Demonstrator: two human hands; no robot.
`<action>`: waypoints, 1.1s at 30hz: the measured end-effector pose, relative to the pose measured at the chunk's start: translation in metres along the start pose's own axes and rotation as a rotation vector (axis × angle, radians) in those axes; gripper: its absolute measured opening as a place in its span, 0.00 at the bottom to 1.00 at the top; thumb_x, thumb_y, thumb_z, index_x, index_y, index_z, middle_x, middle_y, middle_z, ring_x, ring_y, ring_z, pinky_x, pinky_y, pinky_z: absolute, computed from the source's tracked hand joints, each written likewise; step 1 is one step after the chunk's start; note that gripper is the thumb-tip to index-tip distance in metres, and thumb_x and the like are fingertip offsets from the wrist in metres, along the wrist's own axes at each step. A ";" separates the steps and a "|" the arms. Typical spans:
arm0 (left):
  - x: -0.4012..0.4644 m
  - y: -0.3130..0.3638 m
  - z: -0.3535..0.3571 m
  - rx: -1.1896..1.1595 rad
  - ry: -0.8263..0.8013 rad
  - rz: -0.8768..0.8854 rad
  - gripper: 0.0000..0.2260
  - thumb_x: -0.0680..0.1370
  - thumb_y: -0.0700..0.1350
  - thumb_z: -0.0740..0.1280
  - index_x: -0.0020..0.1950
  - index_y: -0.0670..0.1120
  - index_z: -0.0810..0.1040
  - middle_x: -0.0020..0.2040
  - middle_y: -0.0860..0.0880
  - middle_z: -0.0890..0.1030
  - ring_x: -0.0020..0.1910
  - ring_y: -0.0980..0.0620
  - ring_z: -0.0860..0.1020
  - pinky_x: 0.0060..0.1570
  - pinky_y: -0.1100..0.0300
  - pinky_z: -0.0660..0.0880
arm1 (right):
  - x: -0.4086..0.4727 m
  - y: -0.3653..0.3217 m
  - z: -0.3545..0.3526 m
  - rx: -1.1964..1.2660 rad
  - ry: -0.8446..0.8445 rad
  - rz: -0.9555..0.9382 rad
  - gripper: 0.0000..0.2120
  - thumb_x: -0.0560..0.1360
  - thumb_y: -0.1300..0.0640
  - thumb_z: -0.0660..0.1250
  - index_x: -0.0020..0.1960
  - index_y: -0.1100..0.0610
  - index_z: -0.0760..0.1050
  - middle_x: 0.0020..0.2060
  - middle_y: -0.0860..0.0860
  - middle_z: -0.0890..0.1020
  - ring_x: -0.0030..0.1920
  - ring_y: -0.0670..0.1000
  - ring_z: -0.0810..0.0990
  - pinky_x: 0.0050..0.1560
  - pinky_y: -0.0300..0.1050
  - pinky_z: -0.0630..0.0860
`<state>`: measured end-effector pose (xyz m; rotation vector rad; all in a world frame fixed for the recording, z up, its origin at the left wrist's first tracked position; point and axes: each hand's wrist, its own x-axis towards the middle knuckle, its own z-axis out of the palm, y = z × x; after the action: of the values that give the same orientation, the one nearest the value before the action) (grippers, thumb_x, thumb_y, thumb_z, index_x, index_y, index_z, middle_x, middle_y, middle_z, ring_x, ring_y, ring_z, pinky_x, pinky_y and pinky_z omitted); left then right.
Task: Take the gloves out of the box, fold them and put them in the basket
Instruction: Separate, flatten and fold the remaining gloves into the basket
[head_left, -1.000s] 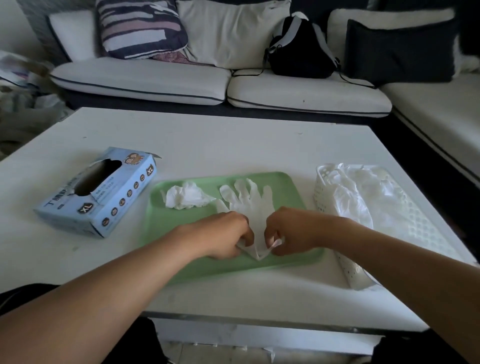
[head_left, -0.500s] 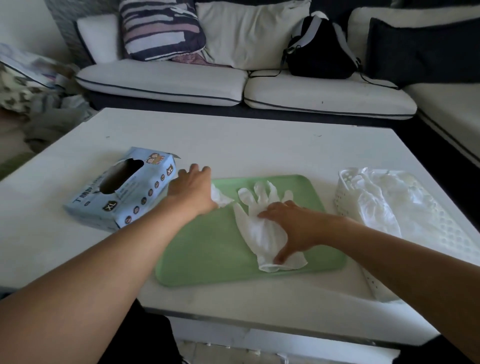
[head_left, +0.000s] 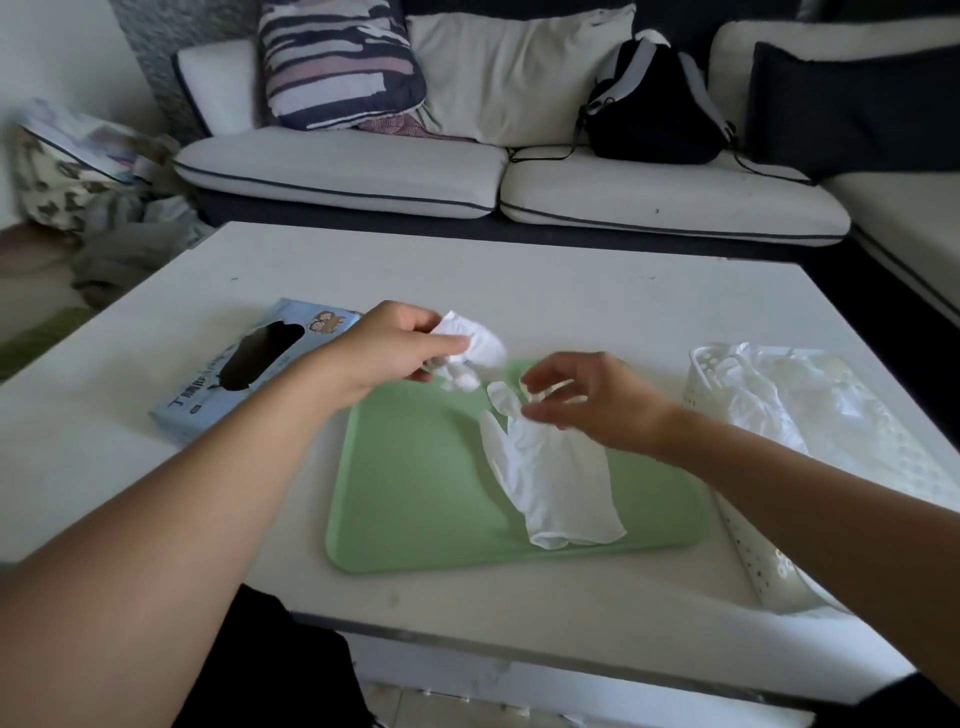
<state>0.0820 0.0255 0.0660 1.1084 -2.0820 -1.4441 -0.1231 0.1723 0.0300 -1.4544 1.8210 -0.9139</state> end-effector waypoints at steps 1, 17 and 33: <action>-0.008 0.012 0.003 -0.124 -0.071 0.031 0.02 0.77 0.43 0.73 0.49 0.47 0.84 0.43 0.51 0.84 0.46 0.53 0.80 0.52 0.58 0.81 | 0.002 -0.005 -0.002 0.275 -0.009 0.116 0.21 0.70 0.48 0.78 0.60 0.53 0.79 0.56 0.50 0.83 0.56 0.56 0.83 0.56 0.55 0.82; -0.025 0.038 0.035 0.089 -0.310 -0.142 0.17 0.82 0.51 0.57 0.57 0.44 0.81 0.56 0.43 0.85 0.54 0.47 0.82 0.64 0.46 0.74 | -0.019 -0.036 -0.046 0.653 0.271 -0.021 0.04 0.76 0.64 0.70 0.50 0.59 0.82 0.42 0.55 0.84 0.42 0.52 0.83 0.45 0.45 0.80; -0.022 0.061 0.078 -0.449 -0.053 0.135 0.09 0.81 0.52 0.69 0.53 0.47 0.80 0.48 0.49 0.84 0.46 0.50 0.83 0.45 0.58 0.80 | -0.030 -0.070 -0.055 0.824 0.186 -0.064 0.19 0.74 0.69 0.70 0.64 0.61 0.74 0.46 0.59 0.81 0.44 0.54 0.84 0.47 0.47 0.82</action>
<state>0.0184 0.1002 0.0928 0.7453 -1.7014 -1.7690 -0.1246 0.1987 0.1201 -0.9157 1.2508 -1.6235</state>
